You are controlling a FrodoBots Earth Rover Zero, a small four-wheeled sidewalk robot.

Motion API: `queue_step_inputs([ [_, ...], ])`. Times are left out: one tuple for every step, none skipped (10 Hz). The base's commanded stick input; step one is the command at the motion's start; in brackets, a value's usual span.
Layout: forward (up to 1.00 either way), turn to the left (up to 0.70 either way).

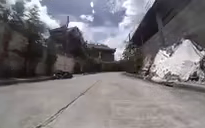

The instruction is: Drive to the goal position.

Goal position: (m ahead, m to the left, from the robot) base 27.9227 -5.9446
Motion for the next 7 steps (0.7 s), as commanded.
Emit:
queue_step_inputs([
  [0.7, 0.0],
  [0.7, 0.0],
  [0.7, 0.0],
  [0.7, 0.0],
  [0.7, 0.0],
  [0.7, 0.0],
  [0.7, 0.0],
])
